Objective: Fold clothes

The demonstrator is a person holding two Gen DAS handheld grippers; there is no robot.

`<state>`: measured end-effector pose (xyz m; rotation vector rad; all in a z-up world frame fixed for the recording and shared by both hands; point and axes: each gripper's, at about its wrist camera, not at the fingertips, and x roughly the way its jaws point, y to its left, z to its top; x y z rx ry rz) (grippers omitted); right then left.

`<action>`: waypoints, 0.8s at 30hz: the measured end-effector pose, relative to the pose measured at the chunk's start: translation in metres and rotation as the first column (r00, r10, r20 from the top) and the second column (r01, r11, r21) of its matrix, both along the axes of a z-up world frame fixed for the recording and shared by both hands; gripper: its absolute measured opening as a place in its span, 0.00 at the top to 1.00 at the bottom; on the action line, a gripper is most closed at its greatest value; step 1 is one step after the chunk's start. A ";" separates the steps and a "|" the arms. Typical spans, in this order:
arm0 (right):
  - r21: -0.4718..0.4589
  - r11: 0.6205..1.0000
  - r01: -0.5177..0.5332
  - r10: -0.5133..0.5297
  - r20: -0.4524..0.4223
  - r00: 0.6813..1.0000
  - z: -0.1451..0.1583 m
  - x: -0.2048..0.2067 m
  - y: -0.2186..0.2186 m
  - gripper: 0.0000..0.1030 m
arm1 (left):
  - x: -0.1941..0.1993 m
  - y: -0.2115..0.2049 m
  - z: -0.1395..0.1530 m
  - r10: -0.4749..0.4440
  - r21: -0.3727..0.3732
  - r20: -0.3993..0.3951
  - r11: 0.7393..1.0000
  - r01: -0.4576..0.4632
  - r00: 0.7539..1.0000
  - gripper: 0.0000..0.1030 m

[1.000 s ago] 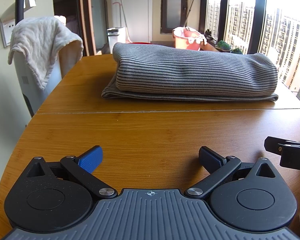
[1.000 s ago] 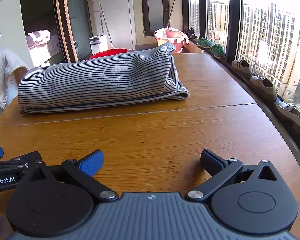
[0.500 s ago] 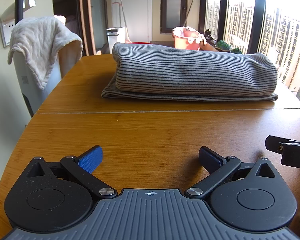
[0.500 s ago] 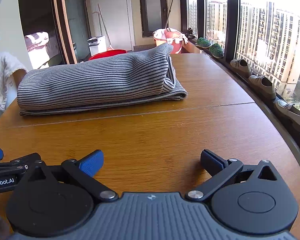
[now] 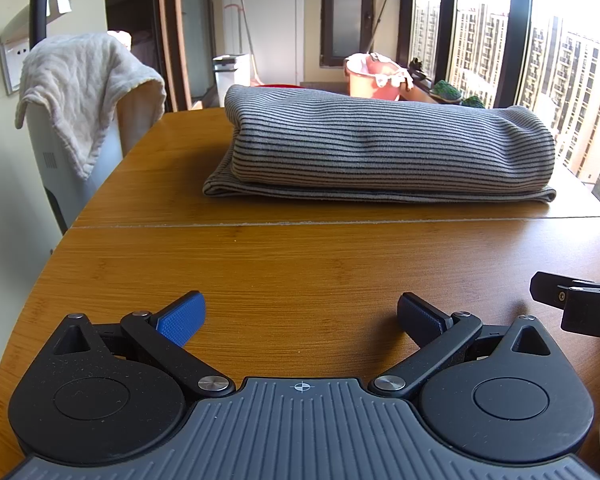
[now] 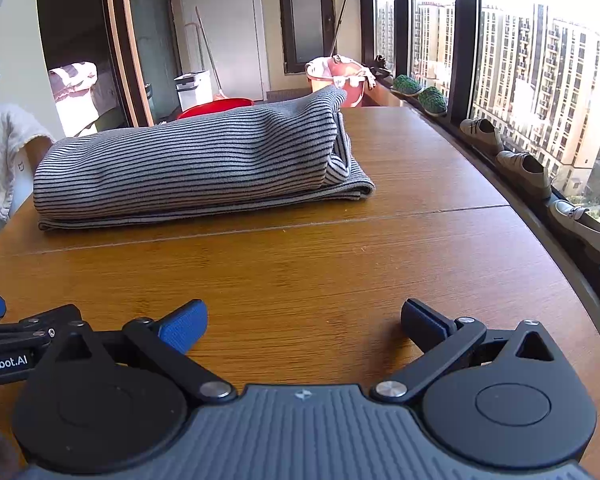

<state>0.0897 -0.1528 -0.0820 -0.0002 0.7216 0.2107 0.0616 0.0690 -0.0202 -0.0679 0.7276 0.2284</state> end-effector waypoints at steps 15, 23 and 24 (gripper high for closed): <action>0.001 1.000 0.000 0.000 0.001 1.000 0.000 -0.001 0.000 0.00 | 0.000 0.001 0.000 0.000 0.001 0.000 1.000 0.000 1.000 0.00; 0.004 1.000 0.002 -0.002 0.001 1.000 -0.001 -0.001 -0.001 0.00 | 0.000 0.001 0.000 0.001 0.001 0.000 1.000 -0.001 1.000 0.00; 0.005 1.000 0.002 -0.002 0.001 1.000 -0.001 -0.001 -0.001 0.00 | 0.000 0.001 0.000 0.001 0.001 0.000 1.000 -0.001 1.000 0.00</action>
